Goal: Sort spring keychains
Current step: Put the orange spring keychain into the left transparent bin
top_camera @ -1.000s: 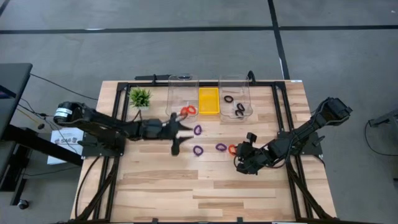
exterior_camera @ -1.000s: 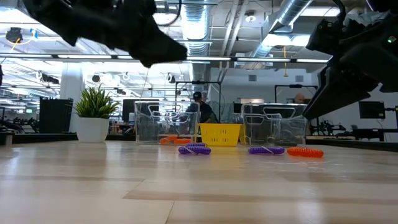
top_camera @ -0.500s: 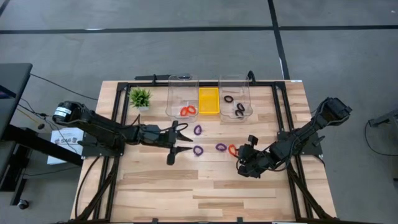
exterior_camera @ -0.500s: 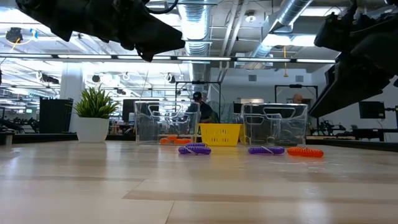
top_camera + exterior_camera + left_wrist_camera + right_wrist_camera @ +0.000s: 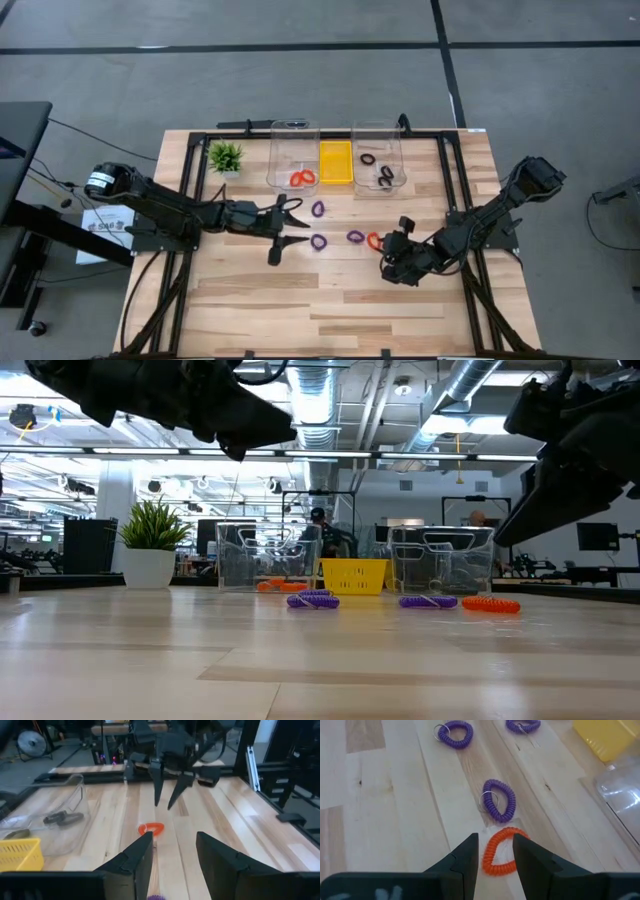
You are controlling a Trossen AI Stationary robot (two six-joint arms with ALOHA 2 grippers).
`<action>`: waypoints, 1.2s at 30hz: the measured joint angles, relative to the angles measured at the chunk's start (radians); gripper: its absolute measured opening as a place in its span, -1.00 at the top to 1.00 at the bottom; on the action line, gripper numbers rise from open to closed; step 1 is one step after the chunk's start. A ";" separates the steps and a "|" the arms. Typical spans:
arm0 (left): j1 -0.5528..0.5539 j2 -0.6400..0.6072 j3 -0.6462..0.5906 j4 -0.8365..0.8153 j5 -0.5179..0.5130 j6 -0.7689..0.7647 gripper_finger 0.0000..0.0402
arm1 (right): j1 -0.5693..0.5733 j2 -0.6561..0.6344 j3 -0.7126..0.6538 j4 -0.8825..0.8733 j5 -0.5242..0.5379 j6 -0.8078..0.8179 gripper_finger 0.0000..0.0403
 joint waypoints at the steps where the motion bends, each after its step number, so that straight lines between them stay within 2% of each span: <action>1: -0.004 0.000 0.000 -0.018 0.000 -0.003 0.26 | -0.002 0.000 0.000 0.004 0.000 -0.006 0.45; 7: -0.028 -0.063 -0.001 -0.161 0.003 -0.002 0.26 | -0.002 0.000 0.000 0.079 0.001 -0.092 0.45; 14: -0.027 -0.147 0.000 -0.185 0.002 0.001 0.26 | -0.002 0.000 0.000 0.120 0.000 -0.096 0.45; 27: -0.027 -0.151 0.000 -0.215 0.000 0.001 0.26 | 0.003 0.000 0.000 0.119 0.000 -0.070 0.45; 36: -0.027 -0.150 0.000 -0.215 0.000 -0.002 0.26 | -0.053 0.000 0.000 0.111 0.000 -0.189 0.45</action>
